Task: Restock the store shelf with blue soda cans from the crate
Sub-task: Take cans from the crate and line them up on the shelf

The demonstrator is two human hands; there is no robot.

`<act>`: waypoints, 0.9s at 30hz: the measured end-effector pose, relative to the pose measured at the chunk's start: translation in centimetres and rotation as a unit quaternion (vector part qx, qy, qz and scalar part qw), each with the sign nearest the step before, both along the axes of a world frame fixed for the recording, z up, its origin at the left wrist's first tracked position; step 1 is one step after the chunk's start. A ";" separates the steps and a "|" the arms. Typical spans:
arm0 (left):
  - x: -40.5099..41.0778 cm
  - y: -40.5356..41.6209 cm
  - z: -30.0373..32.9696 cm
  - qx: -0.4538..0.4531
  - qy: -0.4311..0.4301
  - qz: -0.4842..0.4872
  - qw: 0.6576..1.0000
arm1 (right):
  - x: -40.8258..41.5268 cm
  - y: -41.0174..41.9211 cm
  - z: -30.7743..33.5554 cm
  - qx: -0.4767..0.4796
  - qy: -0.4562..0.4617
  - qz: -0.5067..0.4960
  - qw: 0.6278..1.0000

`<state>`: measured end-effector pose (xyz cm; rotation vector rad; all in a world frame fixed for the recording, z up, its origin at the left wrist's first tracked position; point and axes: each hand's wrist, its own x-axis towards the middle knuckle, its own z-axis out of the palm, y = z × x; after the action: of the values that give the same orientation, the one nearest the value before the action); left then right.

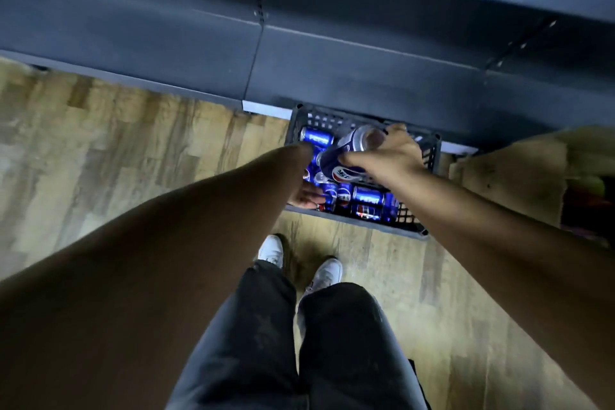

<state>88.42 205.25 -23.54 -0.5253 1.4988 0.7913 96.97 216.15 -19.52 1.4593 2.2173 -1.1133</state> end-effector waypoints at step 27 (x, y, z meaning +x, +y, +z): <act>-3.3 3.2 31.4 0.428 0.081 0.301 0.848 | -0.8 -1.4 30.2 0.091 0.380 -0.002 0.920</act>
<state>85.12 208.42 7.90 -0.2300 0.9515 1.9106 96.16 214.74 10.72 1.2120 2.8825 -1.7382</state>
